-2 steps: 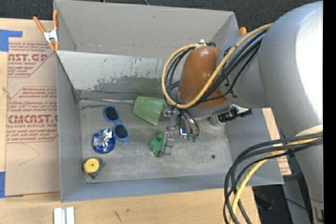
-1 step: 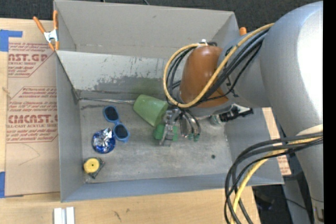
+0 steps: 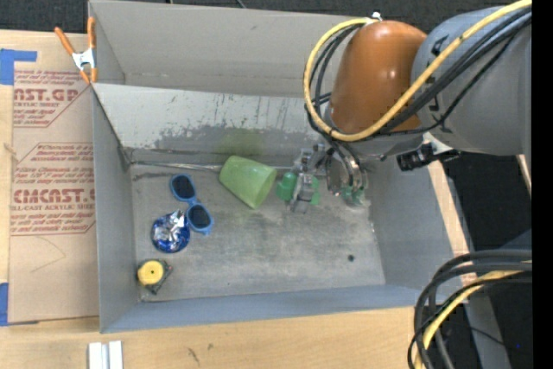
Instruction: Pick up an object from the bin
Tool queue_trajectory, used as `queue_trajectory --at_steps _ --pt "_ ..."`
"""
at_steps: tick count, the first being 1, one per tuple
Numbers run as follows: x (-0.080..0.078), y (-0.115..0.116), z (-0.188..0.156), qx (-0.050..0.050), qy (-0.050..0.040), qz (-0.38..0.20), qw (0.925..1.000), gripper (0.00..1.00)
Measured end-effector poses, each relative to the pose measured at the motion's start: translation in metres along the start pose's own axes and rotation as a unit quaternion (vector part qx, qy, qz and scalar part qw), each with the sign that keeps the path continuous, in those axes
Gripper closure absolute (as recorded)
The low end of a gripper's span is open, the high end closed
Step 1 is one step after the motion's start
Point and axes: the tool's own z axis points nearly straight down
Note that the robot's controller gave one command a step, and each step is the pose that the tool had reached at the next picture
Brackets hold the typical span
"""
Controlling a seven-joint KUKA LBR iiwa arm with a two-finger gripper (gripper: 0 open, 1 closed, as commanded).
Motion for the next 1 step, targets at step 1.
queue_trajectory --at_steps 1 --pt "0.0017 -0.0004 0.0047 0.001 0.0038 0.0 1.0 0.0"
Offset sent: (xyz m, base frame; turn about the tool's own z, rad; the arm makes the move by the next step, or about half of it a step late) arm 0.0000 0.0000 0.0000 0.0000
